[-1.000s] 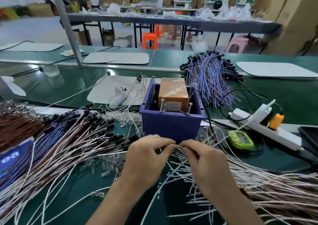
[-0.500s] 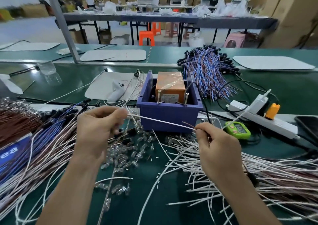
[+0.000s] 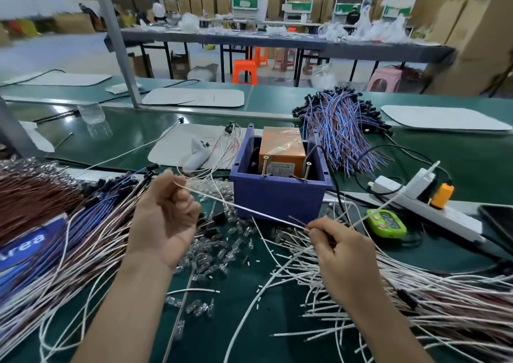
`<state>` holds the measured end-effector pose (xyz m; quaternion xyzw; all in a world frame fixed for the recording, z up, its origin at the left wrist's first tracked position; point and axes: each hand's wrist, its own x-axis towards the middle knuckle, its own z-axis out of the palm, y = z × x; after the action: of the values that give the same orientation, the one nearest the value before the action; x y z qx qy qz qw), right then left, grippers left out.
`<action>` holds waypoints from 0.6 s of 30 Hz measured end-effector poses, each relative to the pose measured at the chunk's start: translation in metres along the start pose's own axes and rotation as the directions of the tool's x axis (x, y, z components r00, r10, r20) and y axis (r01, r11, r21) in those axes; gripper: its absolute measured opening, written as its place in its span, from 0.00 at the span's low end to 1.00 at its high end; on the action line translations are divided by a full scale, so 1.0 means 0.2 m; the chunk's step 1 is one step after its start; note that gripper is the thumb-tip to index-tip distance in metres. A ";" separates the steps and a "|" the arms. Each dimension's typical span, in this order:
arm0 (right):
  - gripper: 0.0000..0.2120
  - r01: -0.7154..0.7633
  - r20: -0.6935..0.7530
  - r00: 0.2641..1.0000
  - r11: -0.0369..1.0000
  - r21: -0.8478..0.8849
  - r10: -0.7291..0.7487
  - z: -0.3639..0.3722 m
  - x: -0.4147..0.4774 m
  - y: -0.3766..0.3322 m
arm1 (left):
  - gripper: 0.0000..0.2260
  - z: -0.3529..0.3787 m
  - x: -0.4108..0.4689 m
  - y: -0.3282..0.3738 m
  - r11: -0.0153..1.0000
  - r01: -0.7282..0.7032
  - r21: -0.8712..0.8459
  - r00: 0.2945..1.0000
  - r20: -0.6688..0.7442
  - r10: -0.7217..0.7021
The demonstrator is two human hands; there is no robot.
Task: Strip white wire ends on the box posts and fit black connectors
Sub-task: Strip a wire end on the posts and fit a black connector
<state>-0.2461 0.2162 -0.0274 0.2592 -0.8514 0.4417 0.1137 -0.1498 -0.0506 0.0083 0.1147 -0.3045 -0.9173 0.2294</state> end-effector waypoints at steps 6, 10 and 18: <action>0.10 -0.013 0.028 1.000 1.000 0.013 0.013 0.01 -0.03 0.00 | 0.13 -0.01 0.02 0.03 0.999 -0.018 0.044 0.996 -0.084 0.022; 0.09 -0.013 0.044 0.999 1.000 -0.008 0.013 0.01 0.00 0.00 | 0.04 0.02 0.03 0.04 1.000 0.023 0.014 0.994 -0.105 -0.022; 0.11 -0.024 0.047 0.999 0.999 0.034 0.022 0.03 0.01 -0.03 | 0.07 0.05 0.01 0.00 0.991 -0.016 0.136 0.995 -0.099 0.029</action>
<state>-0.2443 0.2083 -0.0262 0.2615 -0.8490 0.4513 0.0841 -0.1547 -0.0457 0.0167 0.1726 -0.3554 -0.8849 0.2465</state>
